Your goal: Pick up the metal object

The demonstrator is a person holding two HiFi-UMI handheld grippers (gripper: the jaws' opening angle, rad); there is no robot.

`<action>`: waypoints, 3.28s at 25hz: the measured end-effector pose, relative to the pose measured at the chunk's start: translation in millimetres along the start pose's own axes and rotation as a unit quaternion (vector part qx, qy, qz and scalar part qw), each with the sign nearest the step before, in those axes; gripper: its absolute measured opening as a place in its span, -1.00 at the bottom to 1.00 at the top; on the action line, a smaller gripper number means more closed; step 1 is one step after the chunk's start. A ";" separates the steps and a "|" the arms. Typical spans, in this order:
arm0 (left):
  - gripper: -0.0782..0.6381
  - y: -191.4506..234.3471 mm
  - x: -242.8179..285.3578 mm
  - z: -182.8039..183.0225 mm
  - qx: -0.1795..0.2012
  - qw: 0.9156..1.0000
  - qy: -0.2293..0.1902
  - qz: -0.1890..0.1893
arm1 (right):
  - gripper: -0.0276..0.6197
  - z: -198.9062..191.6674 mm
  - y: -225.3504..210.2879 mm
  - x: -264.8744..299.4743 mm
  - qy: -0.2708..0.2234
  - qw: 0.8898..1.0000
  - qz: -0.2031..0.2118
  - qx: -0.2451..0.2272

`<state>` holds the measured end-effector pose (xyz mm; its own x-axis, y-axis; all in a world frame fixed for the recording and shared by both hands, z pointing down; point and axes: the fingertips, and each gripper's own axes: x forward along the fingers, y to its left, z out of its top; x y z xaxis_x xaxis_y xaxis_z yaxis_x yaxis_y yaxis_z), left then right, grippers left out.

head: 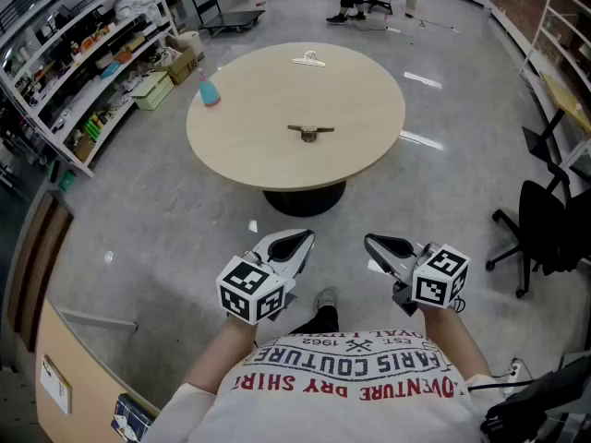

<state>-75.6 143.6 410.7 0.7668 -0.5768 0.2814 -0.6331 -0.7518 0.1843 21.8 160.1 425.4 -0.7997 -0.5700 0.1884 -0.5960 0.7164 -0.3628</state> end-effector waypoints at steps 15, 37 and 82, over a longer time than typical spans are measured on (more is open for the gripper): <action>-0.77 179.6 167.8 79.1 -0.022 1.000 0.009 0.020 | -0.91 123.9 -195.5 114.3 -0.013 1.000 -0.005 -0.013; 0.14 345.9 336.2 16.0 -0.068 0.976 0.093 0.188 | -0.91 149.5 -399.6 200.2 0.061 0.997 0.017 0.036; 0.01 253.6 222.1 106.1 0.059 0.997 0.035 0.019 | -0.91 156.4 -273.2 188.6 0.027 0.998 0.046 -0.031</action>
<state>-54.6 -209.1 420.0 0.7308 -0.5846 0.3525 -0.6413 -0.7648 0.0611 45.0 -206.0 417.3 -0.8530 -0.4795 0.2059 -0.5218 0.7895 -0.3230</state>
